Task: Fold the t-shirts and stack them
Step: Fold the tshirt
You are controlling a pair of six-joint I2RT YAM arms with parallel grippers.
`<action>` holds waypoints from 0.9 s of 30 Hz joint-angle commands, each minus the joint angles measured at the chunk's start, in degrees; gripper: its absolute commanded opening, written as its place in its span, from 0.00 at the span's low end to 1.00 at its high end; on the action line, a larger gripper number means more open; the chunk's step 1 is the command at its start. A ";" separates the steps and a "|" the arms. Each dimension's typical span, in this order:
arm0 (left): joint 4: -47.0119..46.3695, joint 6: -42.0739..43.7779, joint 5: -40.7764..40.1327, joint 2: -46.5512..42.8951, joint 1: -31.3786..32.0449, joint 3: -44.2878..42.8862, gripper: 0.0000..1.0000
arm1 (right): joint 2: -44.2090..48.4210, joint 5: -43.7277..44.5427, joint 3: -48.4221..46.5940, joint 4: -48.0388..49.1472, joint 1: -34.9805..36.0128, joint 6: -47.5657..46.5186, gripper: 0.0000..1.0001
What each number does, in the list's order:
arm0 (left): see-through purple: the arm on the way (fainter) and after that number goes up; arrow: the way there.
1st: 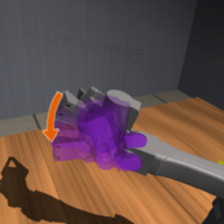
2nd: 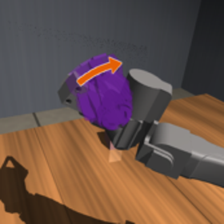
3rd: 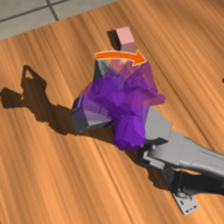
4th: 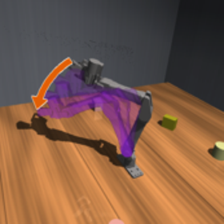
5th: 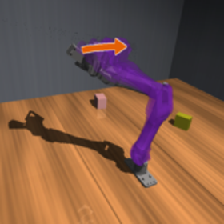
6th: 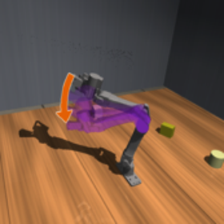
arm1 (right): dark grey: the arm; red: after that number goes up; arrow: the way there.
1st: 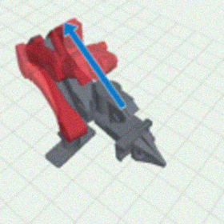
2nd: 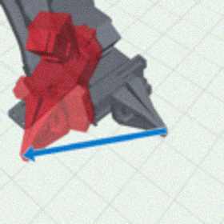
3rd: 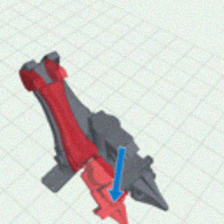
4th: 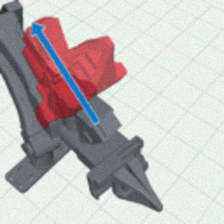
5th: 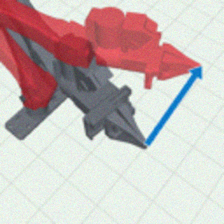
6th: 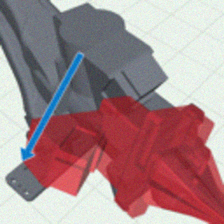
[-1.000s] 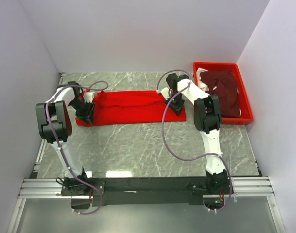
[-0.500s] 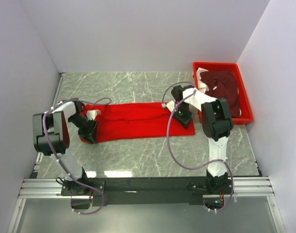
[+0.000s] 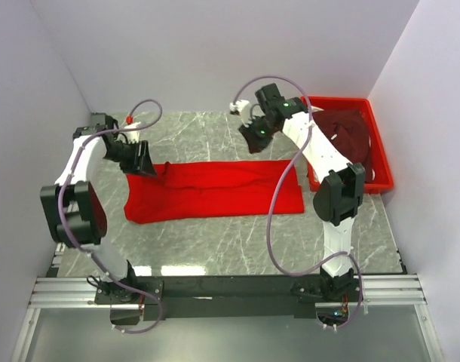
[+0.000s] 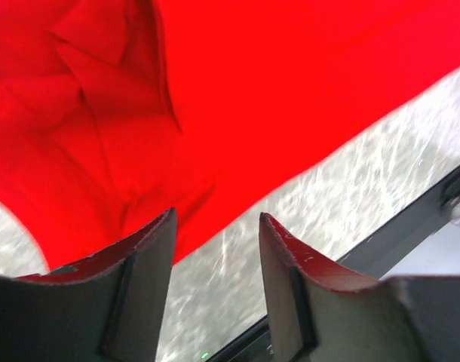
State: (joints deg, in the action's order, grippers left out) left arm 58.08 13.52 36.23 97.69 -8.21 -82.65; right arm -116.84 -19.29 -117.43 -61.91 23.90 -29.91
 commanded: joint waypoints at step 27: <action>-14.23 -23.63 -11.01 13.40 11.28 2.32 0.31 | -2.96 -4.97 3.17 5.48 0.80 6.18 0.27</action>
State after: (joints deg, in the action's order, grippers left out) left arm 44.93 -9.34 24.01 110.59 2.42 -77.87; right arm -121.56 -24.64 -113.32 -56.60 25.65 -22.76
